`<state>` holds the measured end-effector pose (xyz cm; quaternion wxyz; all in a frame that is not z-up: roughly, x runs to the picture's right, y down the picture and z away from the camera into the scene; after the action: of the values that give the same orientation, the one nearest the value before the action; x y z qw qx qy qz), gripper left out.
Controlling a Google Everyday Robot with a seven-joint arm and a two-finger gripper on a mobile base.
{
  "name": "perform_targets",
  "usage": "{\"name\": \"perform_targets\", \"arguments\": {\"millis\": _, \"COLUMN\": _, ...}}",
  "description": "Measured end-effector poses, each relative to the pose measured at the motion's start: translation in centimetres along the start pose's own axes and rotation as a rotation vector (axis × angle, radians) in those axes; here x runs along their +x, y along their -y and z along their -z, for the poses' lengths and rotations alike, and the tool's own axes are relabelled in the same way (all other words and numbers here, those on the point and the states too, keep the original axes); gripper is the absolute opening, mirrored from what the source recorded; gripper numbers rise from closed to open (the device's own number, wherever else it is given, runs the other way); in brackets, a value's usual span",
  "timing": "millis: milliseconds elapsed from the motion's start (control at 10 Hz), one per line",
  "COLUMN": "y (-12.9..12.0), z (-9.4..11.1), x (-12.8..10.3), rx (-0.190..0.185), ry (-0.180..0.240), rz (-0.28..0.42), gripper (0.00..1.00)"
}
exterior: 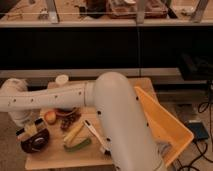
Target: Wipe purple bowl with eraser
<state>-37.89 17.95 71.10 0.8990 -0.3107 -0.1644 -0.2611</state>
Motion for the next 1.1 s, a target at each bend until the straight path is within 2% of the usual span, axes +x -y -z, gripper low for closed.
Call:
{"name": "perform_targets", "arguments": {"millis": 500, "y": -3.5, "z": -0.3, "x": -4.2, "rx": -0.008, "ry": -0.003, "rz": 0.107, "gripper": 0.00}}
{"name": "perform_targets", "arguments": {"millis": 800, "y": -5.3, "z": -0.6, "x": -4.0, "rx": -0.020, "ry": 0.006, "rz": 0.121, "gripper": 0.00}}
{"name": "perform_targets", "arguments": {"millis": 1100, "y": -7.7, "z": -1.3, "x": -1.7, "rx": -0.049, "ry": 0.006, "rz": 0.102, "gripper": 0.00}}
